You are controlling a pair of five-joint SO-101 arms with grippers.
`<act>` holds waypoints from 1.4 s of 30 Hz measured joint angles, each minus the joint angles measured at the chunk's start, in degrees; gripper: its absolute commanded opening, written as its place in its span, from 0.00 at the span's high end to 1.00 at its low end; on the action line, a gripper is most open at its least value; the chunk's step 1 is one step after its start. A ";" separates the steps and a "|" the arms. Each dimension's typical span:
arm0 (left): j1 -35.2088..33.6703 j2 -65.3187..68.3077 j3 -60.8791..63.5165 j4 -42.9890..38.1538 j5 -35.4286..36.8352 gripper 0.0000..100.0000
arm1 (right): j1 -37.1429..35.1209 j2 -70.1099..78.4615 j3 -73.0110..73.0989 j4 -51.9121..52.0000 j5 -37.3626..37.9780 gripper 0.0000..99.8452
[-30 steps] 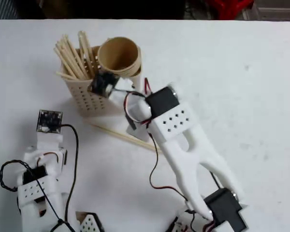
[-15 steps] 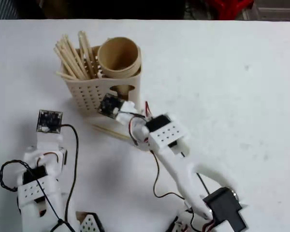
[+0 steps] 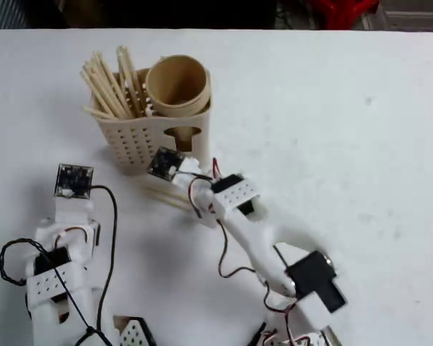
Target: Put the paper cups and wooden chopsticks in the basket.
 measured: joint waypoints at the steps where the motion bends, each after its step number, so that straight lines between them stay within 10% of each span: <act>1: 0.00 0.00 0.00 0.00 0.00 0.83 | 0.00 0.35 -0.53 0.44 0.00 0.86; 11: 0.00 0.00 0.00 0.00 0.00 0.83 | -3.16 0.70 -1.85 4.57 1.41 0.99; 42: 0.00 0.00 0.00 0.00 0.00 0.83 | -5.80 -5.19 -2.11 18.46 -1.93 0.98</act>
